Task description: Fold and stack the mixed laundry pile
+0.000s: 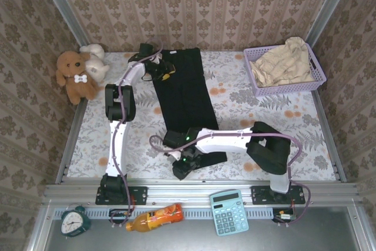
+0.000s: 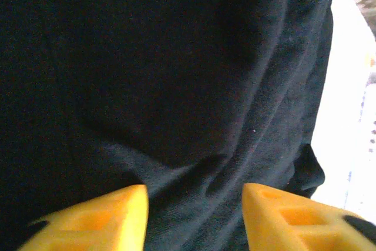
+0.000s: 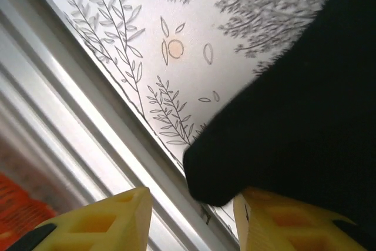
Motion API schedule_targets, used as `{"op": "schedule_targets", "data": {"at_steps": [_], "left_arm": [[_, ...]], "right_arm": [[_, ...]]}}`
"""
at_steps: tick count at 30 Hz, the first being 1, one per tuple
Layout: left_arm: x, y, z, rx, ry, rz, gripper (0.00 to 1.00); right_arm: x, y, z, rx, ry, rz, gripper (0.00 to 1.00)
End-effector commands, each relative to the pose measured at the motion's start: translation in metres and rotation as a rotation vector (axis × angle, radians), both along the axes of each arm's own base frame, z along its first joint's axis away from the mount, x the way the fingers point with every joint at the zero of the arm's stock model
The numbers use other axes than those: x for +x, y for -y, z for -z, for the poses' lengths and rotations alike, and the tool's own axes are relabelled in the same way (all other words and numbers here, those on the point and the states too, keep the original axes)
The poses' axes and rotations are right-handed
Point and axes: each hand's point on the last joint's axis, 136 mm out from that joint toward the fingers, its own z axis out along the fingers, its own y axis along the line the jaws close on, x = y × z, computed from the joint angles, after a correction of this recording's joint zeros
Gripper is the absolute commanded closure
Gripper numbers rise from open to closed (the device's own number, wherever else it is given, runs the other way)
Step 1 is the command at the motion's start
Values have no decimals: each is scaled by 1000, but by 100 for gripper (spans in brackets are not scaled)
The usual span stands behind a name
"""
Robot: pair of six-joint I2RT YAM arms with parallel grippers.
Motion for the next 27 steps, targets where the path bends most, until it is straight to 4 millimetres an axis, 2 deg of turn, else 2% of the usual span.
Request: {"op": "schedule_targets", "data": {"at_steps": [1,4,7,10,12,14,17,22,24,27], "left_arm": [[-15,-36,26,144,-103,-57,0],[-24,-47,-19,217,-29,-46,0],[-41,-54,-62,252,26,-44,0],[-72,-53,-89,276,42,-25,0],[-100,-44,-100,293,54,-4,0],[-131,-35,-103,304,45,9,3],[-181,-15,-93,282,21,0,13],[-249,16,-50,206,-56,-84,16],[-265,19,-38,196,-54,-142,16],[-278,14,-28,200,-75,-191,16]], "right_arm": [[24,3,-50,184,12,74,55],[62,38,-64,213,72,248,50],[100,89,-67,151,178,418,46],[127,130,-59,63,247,536,48],[141,147,-51,28,241,602,56],[151,155,-41,21,208,659,67],[154,150,-29,25,155,675,76],[138,130,-17,49,91,663,76],[127,123,-13,38,88,638,74],[104,110,-12,31,69,598,73]]}}
